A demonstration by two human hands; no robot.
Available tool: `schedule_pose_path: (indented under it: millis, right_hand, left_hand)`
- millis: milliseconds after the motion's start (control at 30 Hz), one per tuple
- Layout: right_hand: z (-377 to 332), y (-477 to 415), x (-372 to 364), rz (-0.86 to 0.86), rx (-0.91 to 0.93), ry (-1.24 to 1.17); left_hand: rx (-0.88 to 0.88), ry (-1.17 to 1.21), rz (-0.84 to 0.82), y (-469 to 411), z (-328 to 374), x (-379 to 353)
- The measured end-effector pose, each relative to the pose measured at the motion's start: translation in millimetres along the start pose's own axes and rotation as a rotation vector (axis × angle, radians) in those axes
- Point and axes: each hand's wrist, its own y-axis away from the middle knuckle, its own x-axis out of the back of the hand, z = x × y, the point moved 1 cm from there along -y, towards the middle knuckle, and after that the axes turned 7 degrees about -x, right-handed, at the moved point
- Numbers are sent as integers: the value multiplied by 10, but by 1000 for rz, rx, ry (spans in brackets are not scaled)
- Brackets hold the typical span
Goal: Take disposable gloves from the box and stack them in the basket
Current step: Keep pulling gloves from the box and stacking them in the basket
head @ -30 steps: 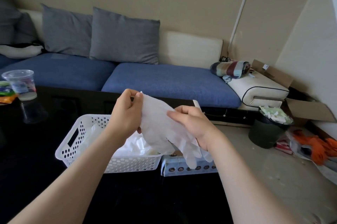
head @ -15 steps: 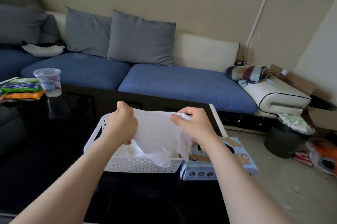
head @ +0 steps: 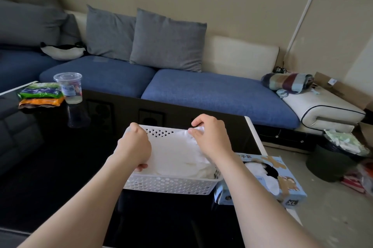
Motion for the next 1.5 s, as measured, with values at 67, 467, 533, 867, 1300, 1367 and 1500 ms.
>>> schedule_pose_path:
  millis: [67,467,533,867,1300,1367,1500]
  right_hand:
    - [15,4,-24,-18,34,68]
    - [-273,179,237,-537,187,364]
    - [-233,228,206,-621,134,428]
    - [-118,360,494,-316,82,217]
    - [453,593,1162,-376,-370,660]
    - [525,596,1186,-357,-379,630]
    - [659,586,1193,-259,-374,605]
  left_hand:
    - [-40,-129,12,11,1,21]
    - [-587,-635,76,-21,149,-90]
    - [-529,-553,-213,-29,97,-169]
    - [-614,-534,-62,80,275,-276]
    - [-1006,-280,-238,472,792,-845]
    - [-1012,-305,-247,513,859,-935]
    - [-1032,-382,-218,624,982,-1067]
